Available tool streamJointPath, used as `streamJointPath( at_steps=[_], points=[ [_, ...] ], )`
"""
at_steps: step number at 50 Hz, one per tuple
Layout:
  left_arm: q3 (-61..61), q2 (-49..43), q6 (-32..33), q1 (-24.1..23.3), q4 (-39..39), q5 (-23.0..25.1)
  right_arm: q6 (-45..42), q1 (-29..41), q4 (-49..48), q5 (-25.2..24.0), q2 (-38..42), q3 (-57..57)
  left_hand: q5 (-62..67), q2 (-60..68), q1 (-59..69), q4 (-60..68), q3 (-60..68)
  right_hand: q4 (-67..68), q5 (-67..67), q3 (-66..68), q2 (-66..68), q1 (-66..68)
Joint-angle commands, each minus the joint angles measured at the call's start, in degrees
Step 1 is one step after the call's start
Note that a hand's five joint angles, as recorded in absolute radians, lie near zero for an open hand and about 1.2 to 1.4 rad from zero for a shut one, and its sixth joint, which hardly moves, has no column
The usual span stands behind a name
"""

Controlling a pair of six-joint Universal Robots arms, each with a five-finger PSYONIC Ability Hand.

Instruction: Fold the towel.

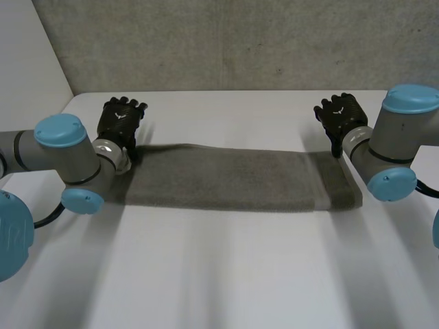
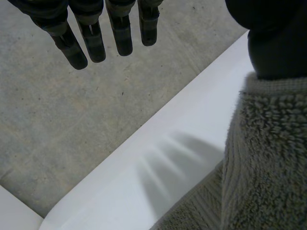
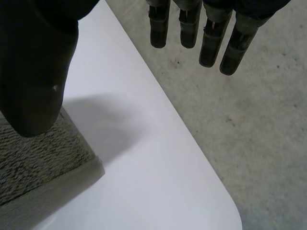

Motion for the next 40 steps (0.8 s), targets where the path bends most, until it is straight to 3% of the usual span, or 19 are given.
streamJointPath(
  at_steps=[1,9,14,20,25,29,36,40],
  points=[
    [-4.8,6.6,-4.4,-0.3,-0.9,-2.1,4.0,0.9,-0.1,2.0,-8.0,10.0,-12.9,-4.8,-5.1,-4.8,-4.3,-4.6,-3.3,-3.9,-4.0,-4.3],
    [-19.2,20.1,-11.9,0.6,-0.9,-2.0,7.6,0.1,0.0,1.3,-23.8,31.0,-12.9,-4.8,-5.1,-4.8,-4.3,-4.6,-3.3,-3.9,-4.0,-4.3],
    [-28.1,27.3,-14.3,0.7,-0.3,-2.0,7.7,0.1,-0.1,0.6,-28.1,39.6,-12.9,-4.8,-5.1,-4.8,-4.3,-4.6,-3.3,-3.9,-4.0,-4.3],
    [-35.3,30.8,-16.1,0.7,1.1,-2.0,7.6,-0.5,-1.0,-1.5,-27.8,44.3,-12.9,-4.8,-5.1,-4.8,-4.3,-4.3,-3.0,-3.7,-3.8,-4.0],
    [-38.2,30.4,-16.8,0.9,3.4,-2.0,7.6,-3.1,-3.5,-4.1,-26.7,44.9,-12.9,-4.8,-5.1,-4.8,-4.3,3.6,4.9,4.2,4.1,3.9],
    [-39.5,29.7,-16.7,1.5,5.9,-2.0,7.5,-4.4,-5.9,-4.8,-22.0,43.4,-12.9,-4.8,-5.1,-4.8,-4.3,4.9,6.2,5.6,5.5,5.2],
    [-38.8,26.8,-15.8,1.6,9.1,-2.0,7.4,-5.8,-6.7,-4.8,-19.7,42.1,-12.9,-4.8,-5.1,-4.8,-4.3,26.8,28.1,27.4,27.3,27.1],
    [-35.9,23.4,-15.0,1.7,9.6,-1.9,7.2,-6.6,-7.1,-4.8,-19.7,42.5,-12.9,-4.8,-5.1,-4.8,-4.3,47.7,49.1,48.4,48.3,48.1]
  ],
)
